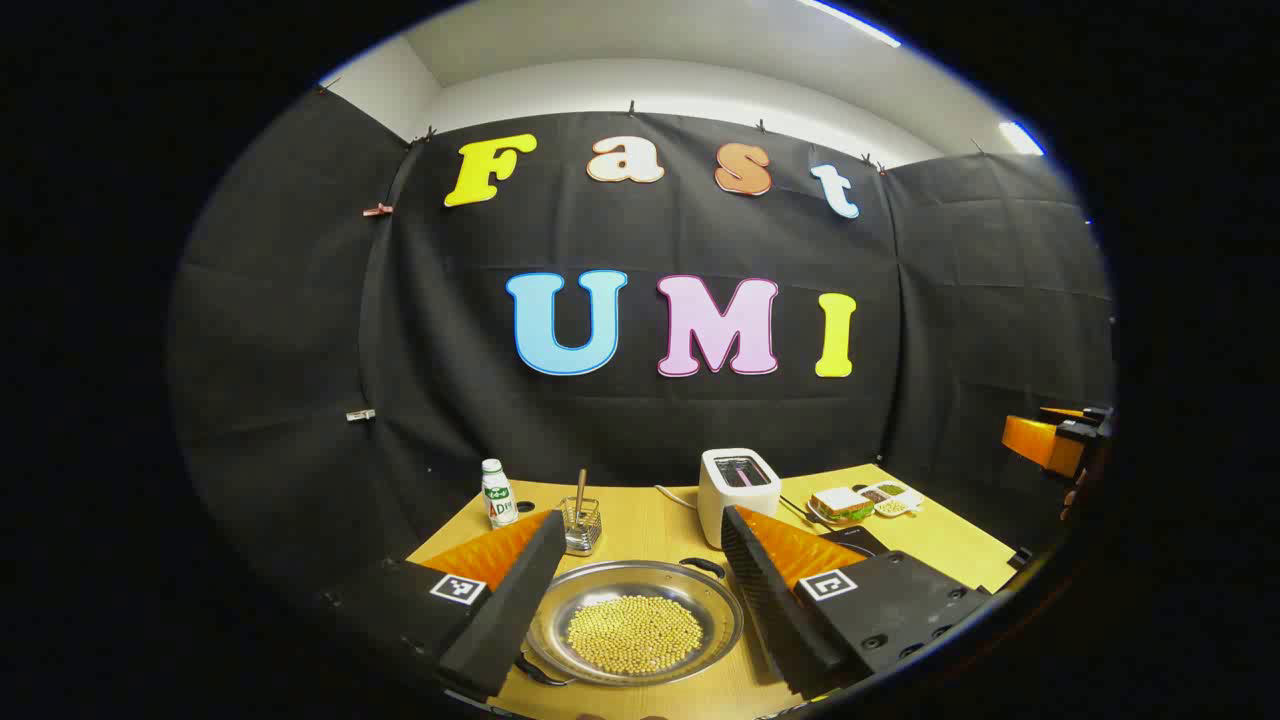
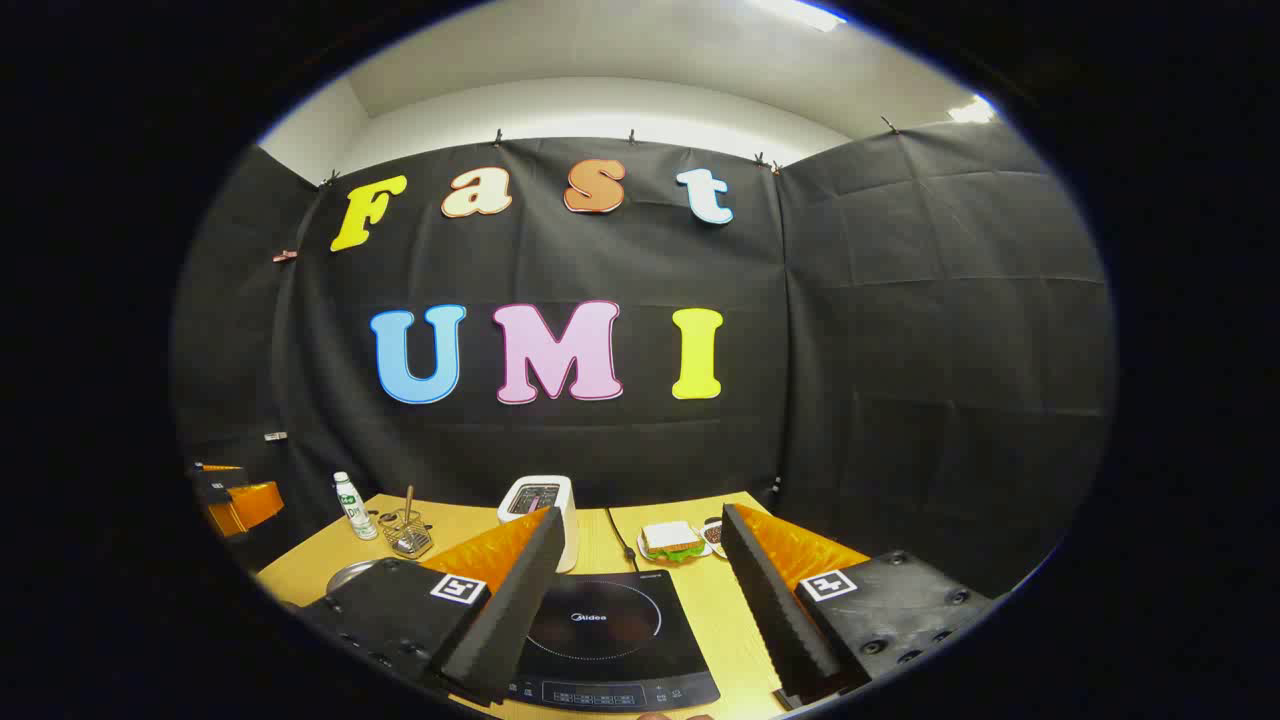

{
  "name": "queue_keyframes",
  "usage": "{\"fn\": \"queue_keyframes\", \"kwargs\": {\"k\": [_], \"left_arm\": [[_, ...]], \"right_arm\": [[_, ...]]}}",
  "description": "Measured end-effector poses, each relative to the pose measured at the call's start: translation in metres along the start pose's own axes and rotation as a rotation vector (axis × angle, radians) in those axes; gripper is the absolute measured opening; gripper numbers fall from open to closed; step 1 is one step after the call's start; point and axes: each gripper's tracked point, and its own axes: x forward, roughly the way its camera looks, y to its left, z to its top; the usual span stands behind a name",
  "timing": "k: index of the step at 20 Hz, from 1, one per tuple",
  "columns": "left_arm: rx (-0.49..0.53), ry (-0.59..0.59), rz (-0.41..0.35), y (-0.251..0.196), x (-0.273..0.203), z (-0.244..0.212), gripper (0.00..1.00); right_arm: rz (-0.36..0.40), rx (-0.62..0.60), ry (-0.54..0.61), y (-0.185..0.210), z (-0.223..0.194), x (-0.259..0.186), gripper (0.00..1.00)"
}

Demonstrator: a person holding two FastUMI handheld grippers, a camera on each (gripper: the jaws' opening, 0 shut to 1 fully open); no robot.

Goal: First push the handle of the pot to place it horizontally, then grasp the pot with both hands and set it on the induction cooktop.

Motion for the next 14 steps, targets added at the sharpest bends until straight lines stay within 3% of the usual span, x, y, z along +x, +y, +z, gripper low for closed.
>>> {"fn": "queue_keyframes", "kwargs": {"k": [14], "left_arm": [[0.045, 0.012, -0.026, -0.012, 0.000, -0.005, 0.98]], "right_arm": [[0.009, 0.006, 0.030, 0.000, -0.009, -0.001, 0.98]]}}
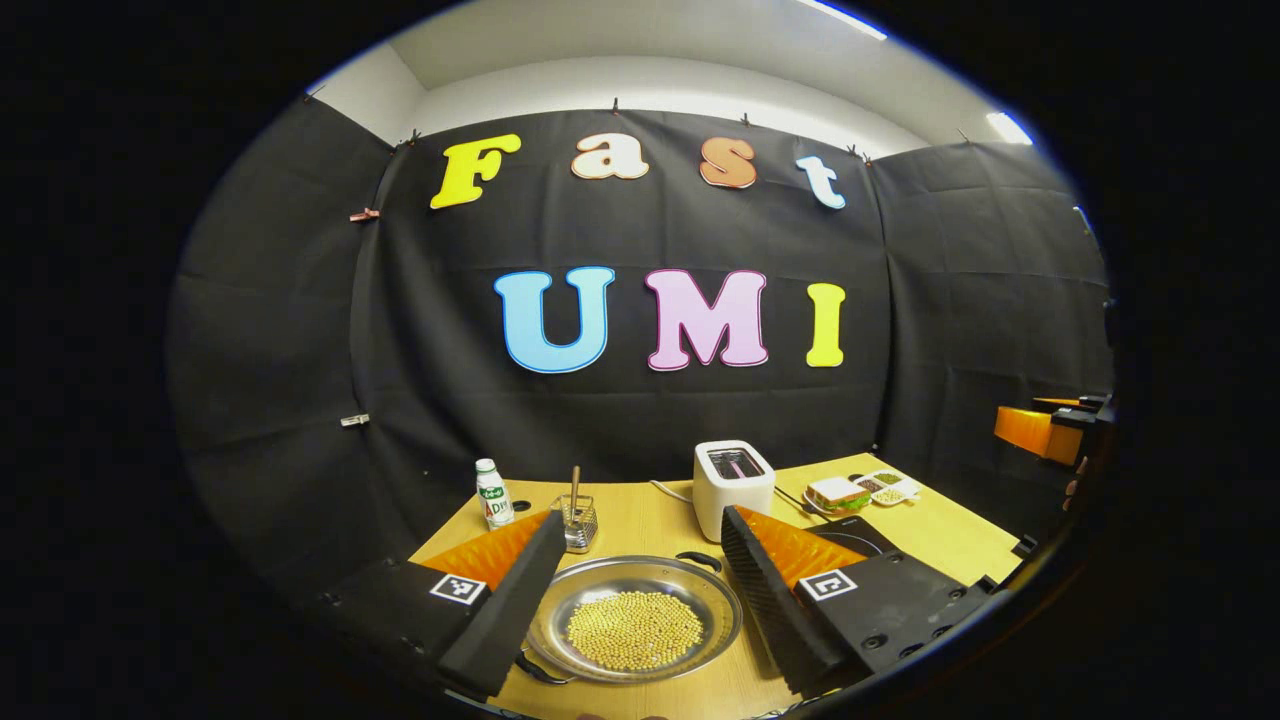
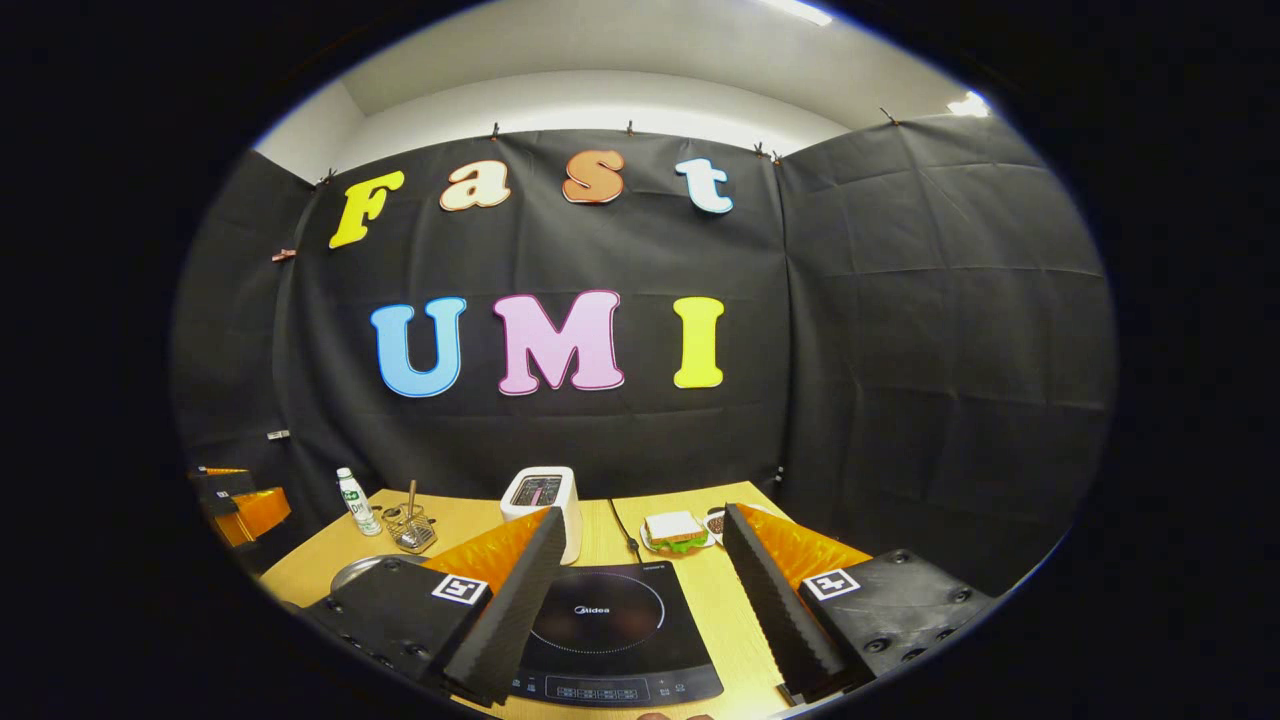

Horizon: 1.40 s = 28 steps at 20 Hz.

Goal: First push the handle of the pot to place it horizontally, then grasp the pot with both hands and set it on the induction cooktop.

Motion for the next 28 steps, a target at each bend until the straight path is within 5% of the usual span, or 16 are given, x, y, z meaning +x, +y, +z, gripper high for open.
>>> {"fn": "queue_keyframes", "kwargs": {"k": [18, 20, 24, 28], "left_arm": [[0.013, 0.061, 0.002, 0.020, 0.009, -0.014, 0.93], [0.018, 0.077, -0.032, 0.020, 0.012, -0.017, 0.84], [-0.002, 0.140, -0.061, 0.033, 0.013, -0.038, 0.35], [-0.048, 0.210, -0.086, 0.045, 0.012, -0.061, 0.21]], "right_arm": [[-0.001, -0.001, 0.016, 0.003, -0.011, -0.001, 0.94], [0.000, -0.002, 0.019, 0.004, -0.012, 0.000, 0.94], [-0.005, 0.006, 0.032, 0.003, -0.017, 0.000, 0.98], [-0.006, 0.004, 0.040, 0.005, -0.020, 0.001, 0.95]]}}
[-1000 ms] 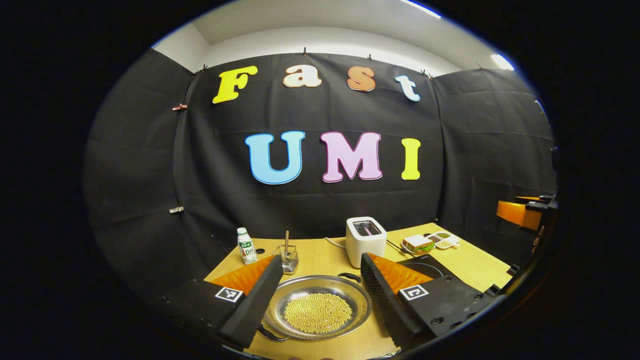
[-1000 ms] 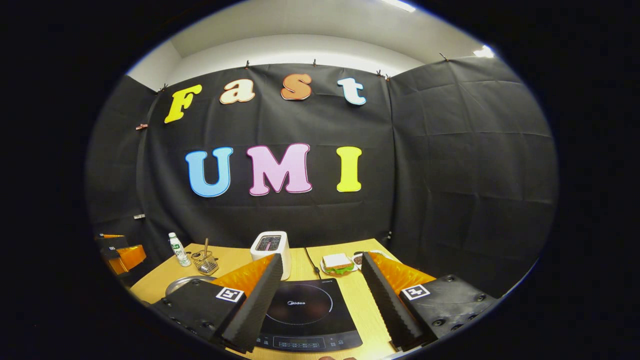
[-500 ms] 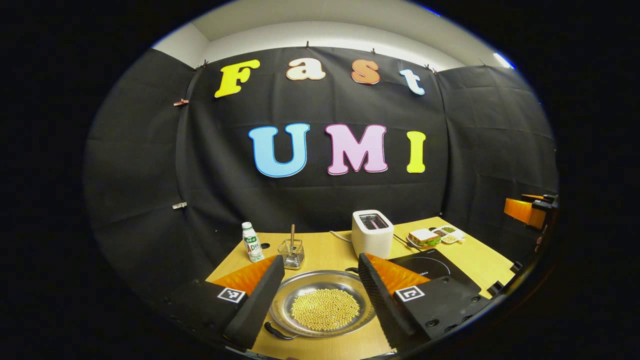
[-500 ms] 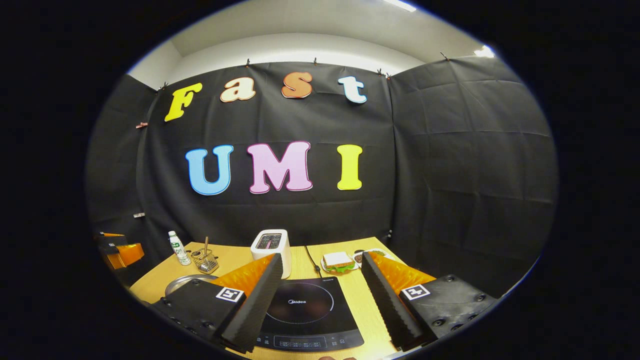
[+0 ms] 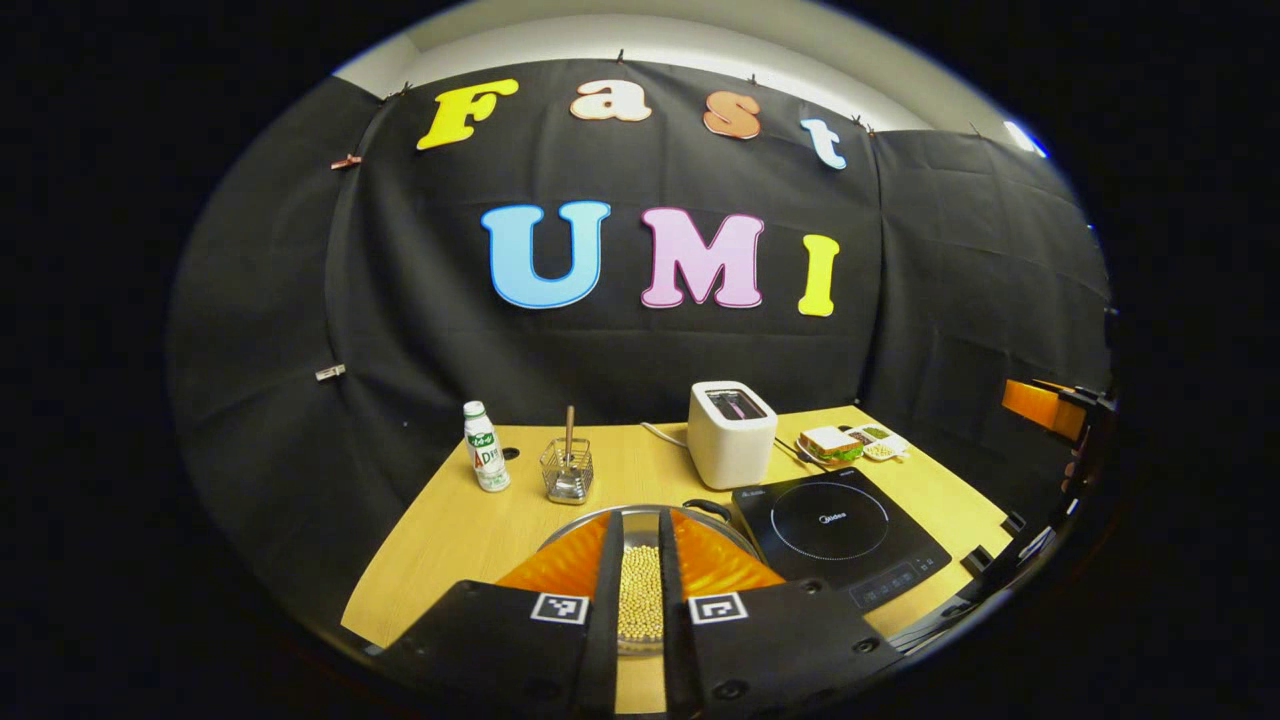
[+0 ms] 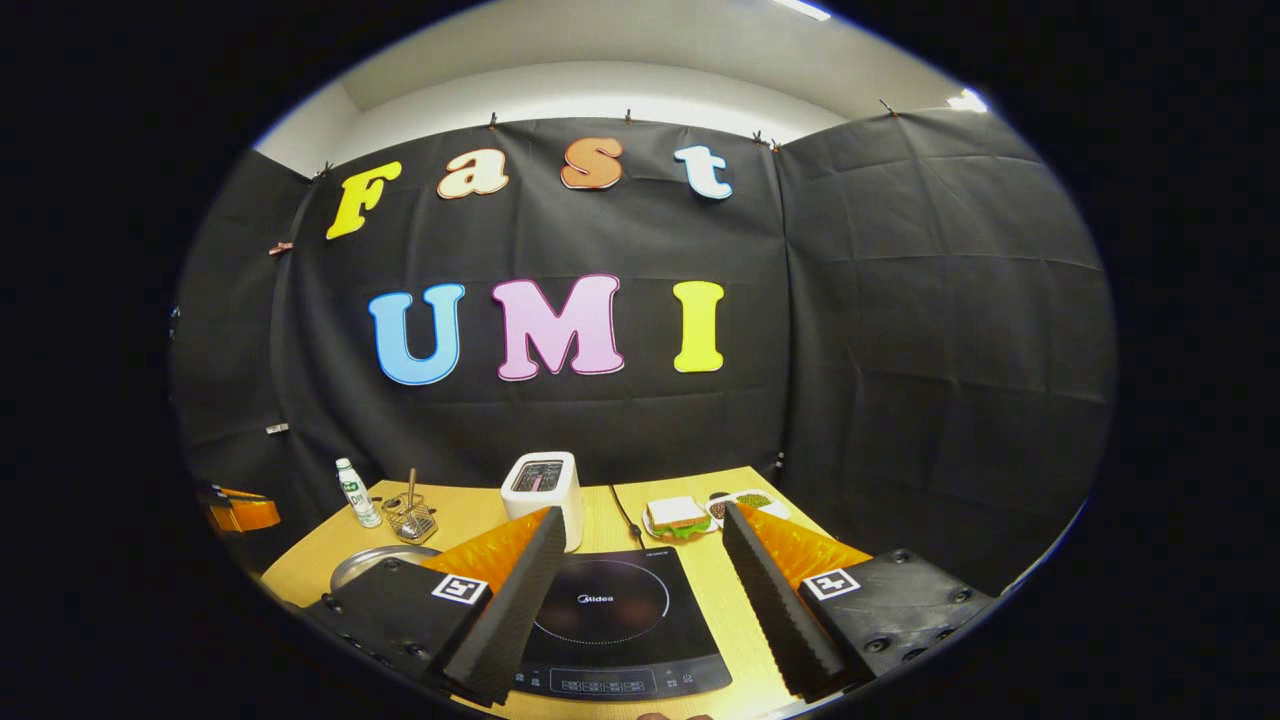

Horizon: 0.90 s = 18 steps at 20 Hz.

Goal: First push the handle of the pot to place it horizontally, then grasp the pot with both hands and set it on the induction cooktop.

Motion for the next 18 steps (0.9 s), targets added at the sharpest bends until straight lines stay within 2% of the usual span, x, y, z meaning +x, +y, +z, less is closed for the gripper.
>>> {"fn": "queue_keyframes", "kwargs": {"k": [1, 3, 4, 8, 18], "left_arm": [[-0.009, 0.021, -0.002, 0.004, 0.001, -0.005, 0.16], [-0.019, 0.057, 0.000, 0.011, 0.002, -0.016, 0.07], [-0.022, 0.072, -0.020, 0.010, 0.003, -0.022, 0.05], [-0.023, 0.134, -0.084, 0.012, 0.006, -0.047, 0.05], [-0.051, 0.382, -0.159, 0.019, 0.018, -0.136, 0.05]], "right_arm": [[0.001, -0.002, 0.001, 0.001, 0.000, 0.000, 0.98], [0.007, -0.004, 0.006, 0.004, -0.002, 0.000, 0.98], [0.010, -0.004, 0.009, 0.007, -0.003, 0.000, 0.98], [0.019, -0.002, 0.021, 0.014, -0.006, 0.001, 0.98], [0.019, -0.003, 0.059, 0.014, -0.020, -0.005, 0.98]]}}
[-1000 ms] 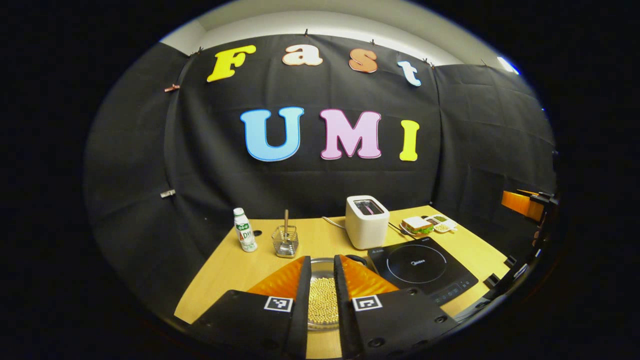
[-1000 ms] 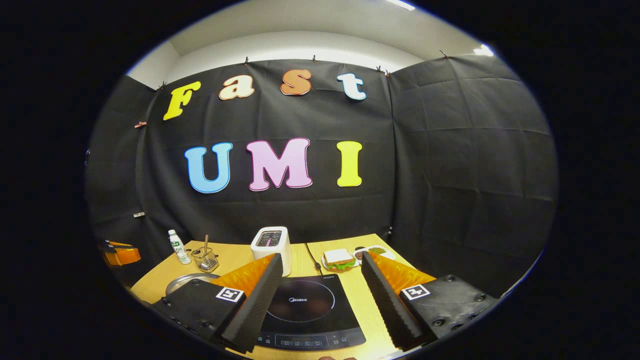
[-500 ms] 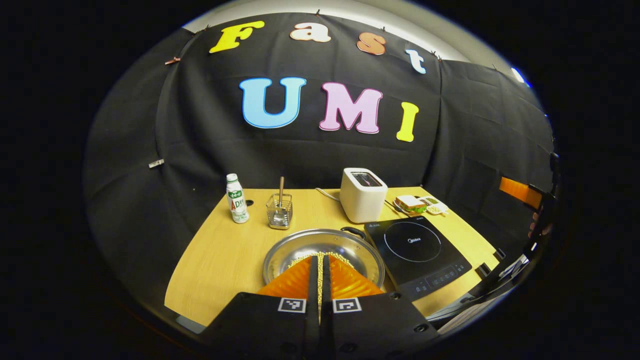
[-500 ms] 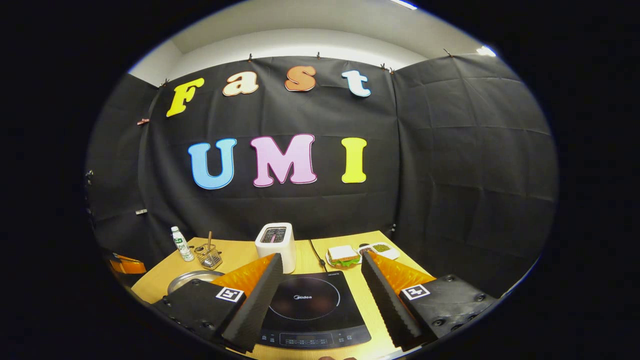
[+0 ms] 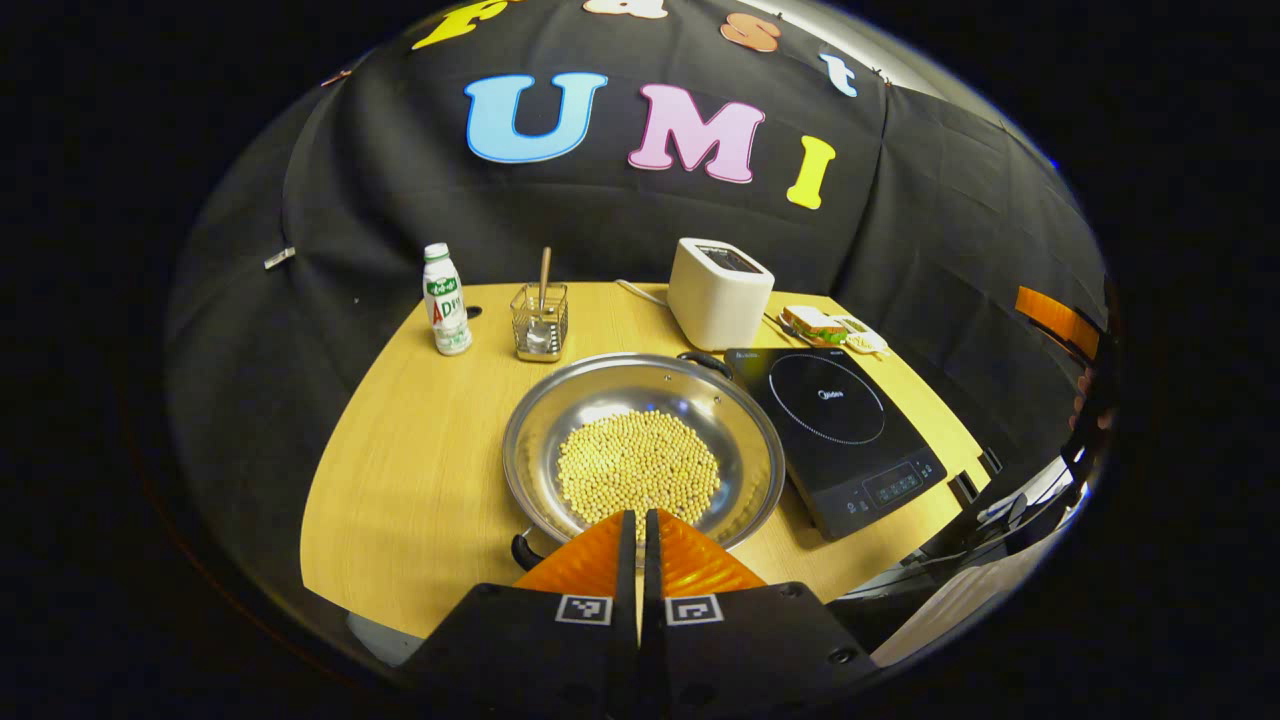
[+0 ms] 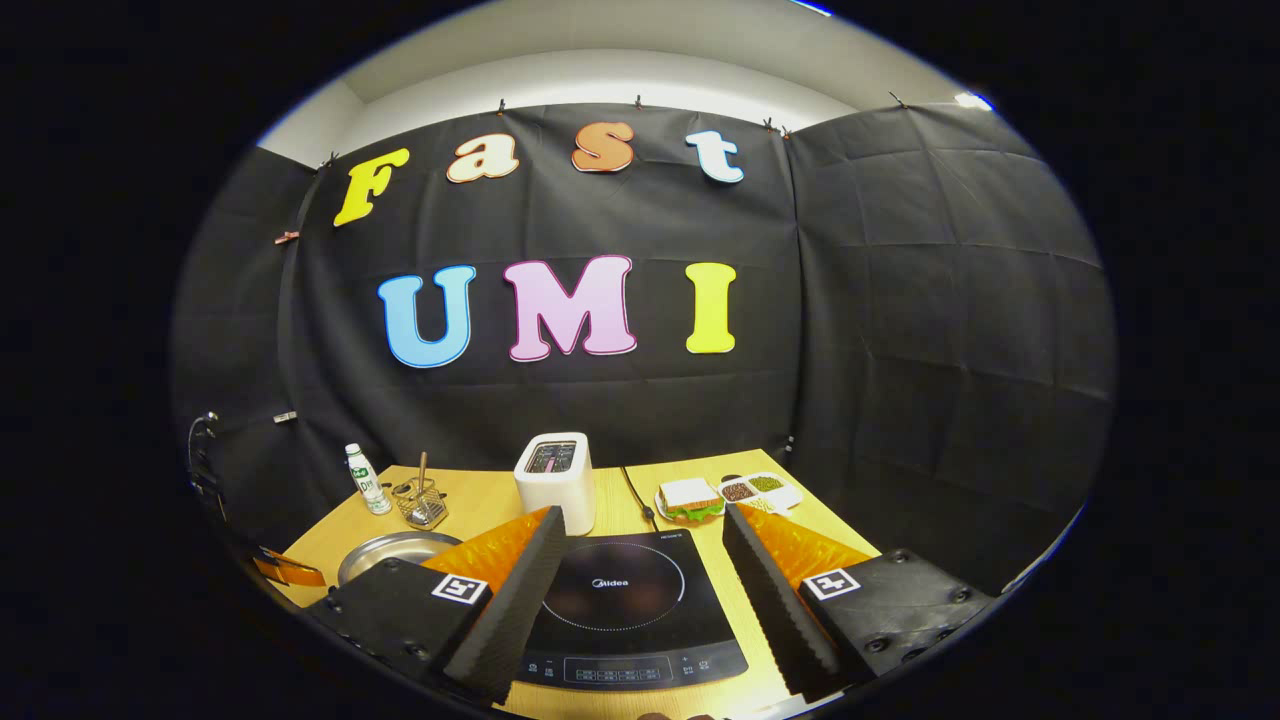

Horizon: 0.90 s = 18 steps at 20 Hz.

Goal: First push the handle of the pot to place it horizontally, then grasp the pot with both hands and set it on the induction cooktop.

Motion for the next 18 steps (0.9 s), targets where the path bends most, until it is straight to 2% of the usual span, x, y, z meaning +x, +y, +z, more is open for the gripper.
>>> {"fn": "queue_keyframes", "kwargs": {"k": [9, 13, 18], "left_arm": [[-0.065, 0.180, -0.109, -0.007, 0.028, -0.054, 0.05], [-0.052, 0.260, -0.115, -0.001, 0.038, -0.074, 0.05], [-0.027, 0.304, -0.112, 0.004, 0.048, -0.079, 0.05]], "right_arm": [[-0.022, -0.007, 0.033, -0.008, -0.012, -0.006, 0.99], [-0.031, -0.008, 0.047, -0.011, -0.018, -0.009, 0.99], [-0.038, -0.016, 0.058, -0.010, -0.022, -0.008, 0.99]]}}
